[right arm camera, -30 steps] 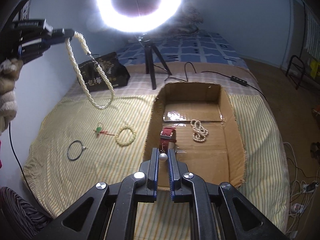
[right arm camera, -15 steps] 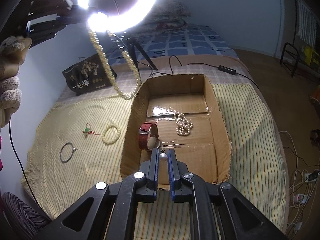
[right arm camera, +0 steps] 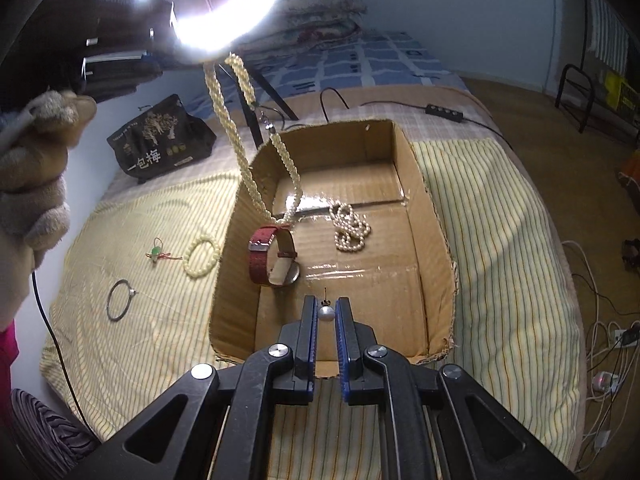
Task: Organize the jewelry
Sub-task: 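Lift the necklace with the left tool while the right tool carries the pearl to the box, then open the right tool over the box while the left tool drops the necklace in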
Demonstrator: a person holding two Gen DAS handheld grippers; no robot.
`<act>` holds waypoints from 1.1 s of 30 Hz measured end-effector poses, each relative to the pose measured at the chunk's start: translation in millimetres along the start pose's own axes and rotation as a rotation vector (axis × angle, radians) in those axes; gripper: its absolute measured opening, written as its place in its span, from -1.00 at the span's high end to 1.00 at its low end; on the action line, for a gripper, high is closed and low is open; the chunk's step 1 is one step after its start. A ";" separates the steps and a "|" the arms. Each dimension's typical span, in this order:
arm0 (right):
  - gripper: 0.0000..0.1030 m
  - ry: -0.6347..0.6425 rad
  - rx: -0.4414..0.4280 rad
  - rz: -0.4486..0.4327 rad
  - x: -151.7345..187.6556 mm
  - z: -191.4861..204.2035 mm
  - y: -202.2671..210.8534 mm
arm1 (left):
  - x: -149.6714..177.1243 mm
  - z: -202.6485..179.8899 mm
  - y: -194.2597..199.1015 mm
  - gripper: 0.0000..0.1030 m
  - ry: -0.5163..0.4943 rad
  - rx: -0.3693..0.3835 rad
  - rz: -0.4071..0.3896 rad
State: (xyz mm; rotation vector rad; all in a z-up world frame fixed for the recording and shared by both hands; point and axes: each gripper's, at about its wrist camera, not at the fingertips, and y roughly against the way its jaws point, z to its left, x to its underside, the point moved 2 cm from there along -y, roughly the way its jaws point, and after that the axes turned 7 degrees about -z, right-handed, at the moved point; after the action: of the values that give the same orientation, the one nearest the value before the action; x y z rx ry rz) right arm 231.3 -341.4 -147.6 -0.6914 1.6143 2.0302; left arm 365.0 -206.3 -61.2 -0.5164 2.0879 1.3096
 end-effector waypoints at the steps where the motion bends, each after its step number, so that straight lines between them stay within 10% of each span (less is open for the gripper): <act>1: 0.87 -0.003 0.000 0.005 1.0 -1.0 -2.0 | 1.8 0.9 -3.2 0.89 0.000 -0.003 0.006; 8: 0.82 -0.001 -0.009 0.021 2.5 0.1 -7.6 | 12.1 8.0 -21.5 0.89 0.008 -0.009 0.051; 16: -0.12 0.005 0.008 -0.005 -0.9 4.9 -4.5 | 12.8 1.3 -15.5 0.83 -0.037 -0.006 0.052; 33: -0.15 0.009 0.022 -0.087 -11.4 19.8 25.0 | 13.2 33.5 58.9 0.83 -0.056 -0.072 -0.041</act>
State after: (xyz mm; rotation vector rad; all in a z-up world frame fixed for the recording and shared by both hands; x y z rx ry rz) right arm 222.4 -327.9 -118.0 -0.7507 1.5812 1.9480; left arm 329.0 -150.6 -42.0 -0.5447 1.9799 1.3643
